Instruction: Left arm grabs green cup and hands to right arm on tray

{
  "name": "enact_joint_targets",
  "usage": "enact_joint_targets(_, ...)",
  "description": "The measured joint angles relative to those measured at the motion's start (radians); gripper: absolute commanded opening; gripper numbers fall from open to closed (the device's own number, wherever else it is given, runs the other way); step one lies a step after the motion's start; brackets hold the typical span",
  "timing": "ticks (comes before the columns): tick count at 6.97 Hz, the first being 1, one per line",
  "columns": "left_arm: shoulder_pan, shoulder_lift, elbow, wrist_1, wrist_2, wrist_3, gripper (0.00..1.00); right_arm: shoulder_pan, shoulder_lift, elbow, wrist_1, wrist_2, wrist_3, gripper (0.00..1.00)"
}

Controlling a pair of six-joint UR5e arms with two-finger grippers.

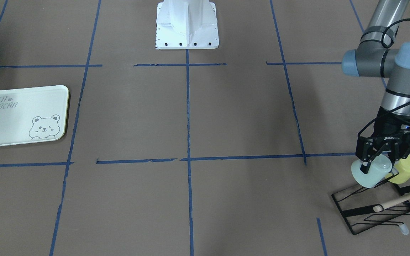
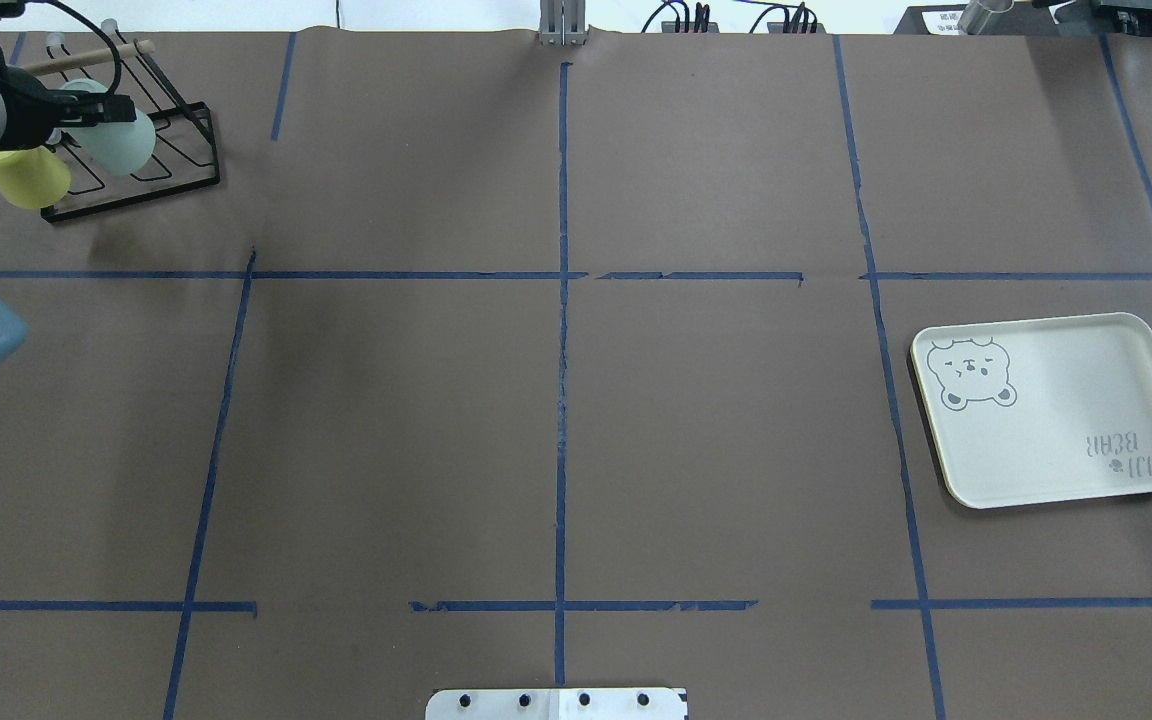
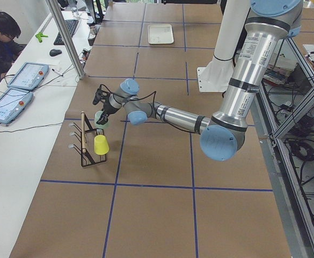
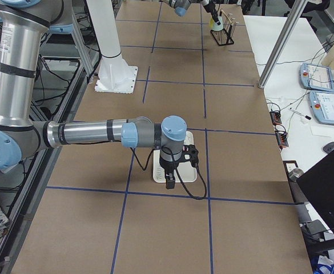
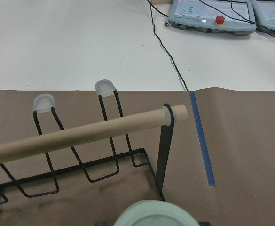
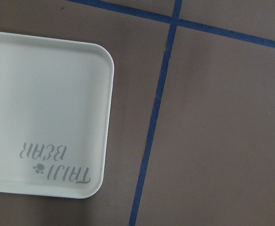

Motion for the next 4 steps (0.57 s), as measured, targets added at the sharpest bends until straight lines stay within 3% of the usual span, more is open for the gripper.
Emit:
enact_joint_targets(2, -0.038, 0.013, -0.170, 0.167, -0.005, -0.001, 0.45, 0.000, 0.000, 0.001, 0.000, 0.000, 0.000, 1.00)
enact_joint_targets(4, -0.043, 0.008, -0.227, 0.224, 0.000, -0.028, 0.45, 0.000, 0.000, 0.022, 0.000, 0.021, -0.001, 1.00)
